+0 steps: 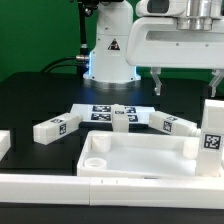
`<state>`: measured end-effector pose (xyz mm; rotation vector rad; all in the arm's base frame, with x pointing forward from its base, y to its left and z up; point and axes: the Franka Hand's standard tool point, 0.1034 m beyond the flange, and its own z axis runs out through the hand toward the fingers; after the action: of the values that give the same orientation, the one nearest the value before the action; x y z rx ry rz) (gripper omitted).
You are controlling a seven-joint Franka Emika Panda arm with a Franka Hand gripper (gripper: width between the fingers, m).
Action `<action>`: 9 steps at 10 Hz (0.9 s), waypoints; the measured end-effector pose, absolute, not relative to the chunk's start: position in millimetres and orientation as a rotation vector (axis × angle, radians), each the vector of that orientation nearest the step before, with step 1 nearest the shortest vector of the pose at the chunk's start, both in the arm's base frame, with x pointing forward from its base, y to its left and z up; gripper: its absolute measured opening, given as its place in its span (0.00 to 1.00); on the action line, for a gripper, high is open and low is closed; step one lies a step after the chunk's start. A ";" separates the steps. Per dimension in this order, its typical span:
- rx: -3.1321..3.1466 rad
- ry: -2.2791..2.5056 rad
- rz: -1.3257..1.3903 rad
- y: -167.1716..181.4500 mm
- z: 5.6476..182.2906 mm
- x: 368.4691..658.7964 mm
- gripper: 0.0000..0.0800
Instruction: Assemble desk
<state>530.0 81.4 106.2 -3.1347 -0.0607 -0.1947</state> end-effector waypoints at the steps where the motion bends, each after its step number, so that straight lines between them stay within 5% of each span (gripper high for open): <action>1: -3.136 -0.119 -0.186 55.0 94.2 516.9 0.81; 4: -3.137 -0.147 -0.038 4.5 74.2 485.9 0.81; 9: -3.030 -0.281 0.501 5.1 73.1 478.6 0.81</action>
Offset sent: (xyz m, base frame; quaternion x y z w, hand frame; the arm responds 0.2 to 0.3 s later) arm -0.0328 -0.0403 -0.0228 0.0374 -0.0487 -0.0253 0.9978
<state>478.6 5.1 73.1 -3.0303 -0.2806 0.5008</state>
